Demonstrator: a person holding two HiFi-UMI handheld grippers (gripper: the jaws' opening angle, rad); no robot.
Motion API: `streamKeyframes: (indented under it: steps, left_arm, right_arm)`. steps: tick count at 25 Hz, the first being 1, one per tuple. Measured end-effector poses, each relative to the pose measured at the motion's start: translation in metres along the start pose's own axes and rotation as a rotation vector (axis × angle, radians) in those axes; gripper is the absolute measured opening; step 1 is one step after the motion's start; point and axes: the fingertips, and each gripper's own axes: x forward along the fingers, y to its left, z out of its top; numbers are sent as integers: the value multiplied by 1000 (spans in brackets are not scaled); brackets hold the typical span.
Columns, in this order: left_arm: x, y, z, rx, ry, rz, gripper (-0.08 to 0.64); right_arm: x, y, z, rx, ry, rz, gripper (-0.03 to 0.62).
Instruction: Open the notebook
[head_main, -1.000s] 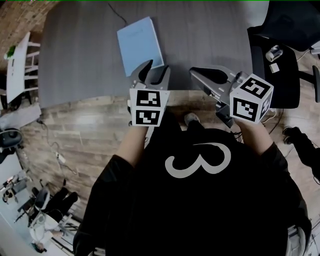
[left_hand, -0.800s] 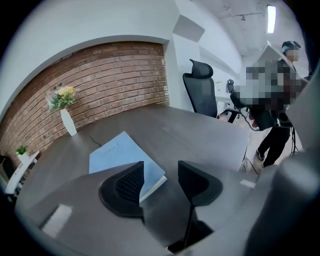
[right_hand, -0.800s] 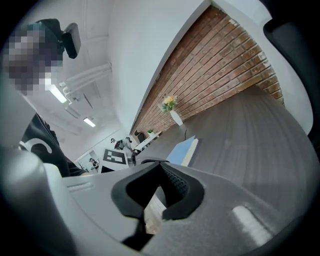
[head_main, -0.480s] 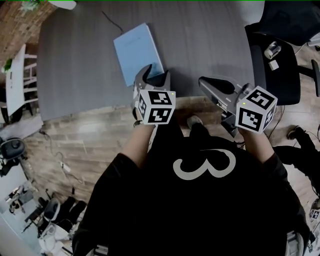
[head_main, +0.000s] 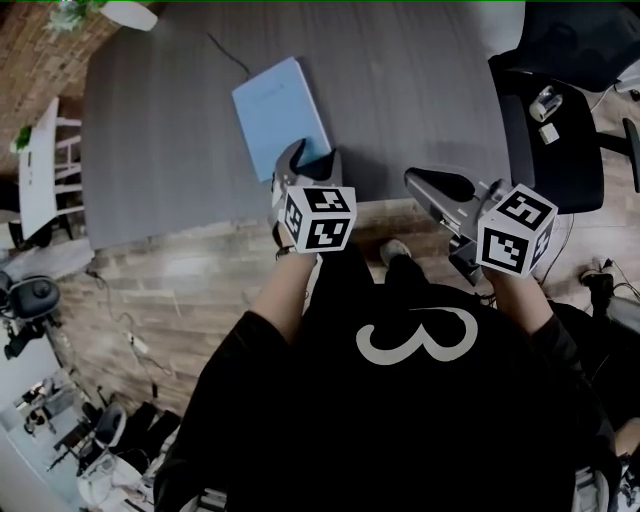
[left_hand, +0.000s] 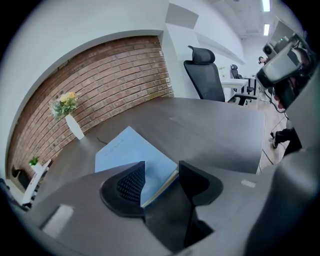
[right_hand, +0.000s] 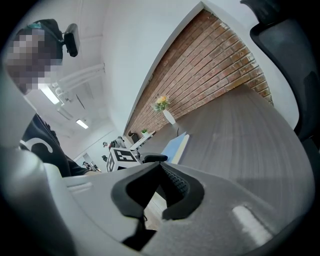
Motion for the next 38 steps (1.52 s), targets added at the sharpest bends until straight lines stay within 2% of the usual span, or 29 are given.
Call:
streamKeyframes:
  steps: [8,11,15,23,27,32,38]
  left_arm:
    - [-3,8,3,-41,12,10,228]
    - [-9,6,6,-48,6,12,179]
    - [-13,2,12,11,4,39,117]
    - [-21,10,18,20,18,78,47]
    - [-29,16,25,7,6,103,37]
    - [-41,26,29,-28,-8,118,35]
    - [-51,44,35,-142,-29,77,34]
  right_arm:
    - [-4,1,2,-12,-3,-1,2]
    - [-9,2,3,-20,-9,0,2]
    - [-16,0,7,-28,-23,1,2]
    - [-19,2,16,-47,-46,23,2]
    - [-22,2,22,-57,-55,36,2]
    - [-18,2,26,-67,-55,52,2]
    - [0,-1,22,-72,-27,37,2]
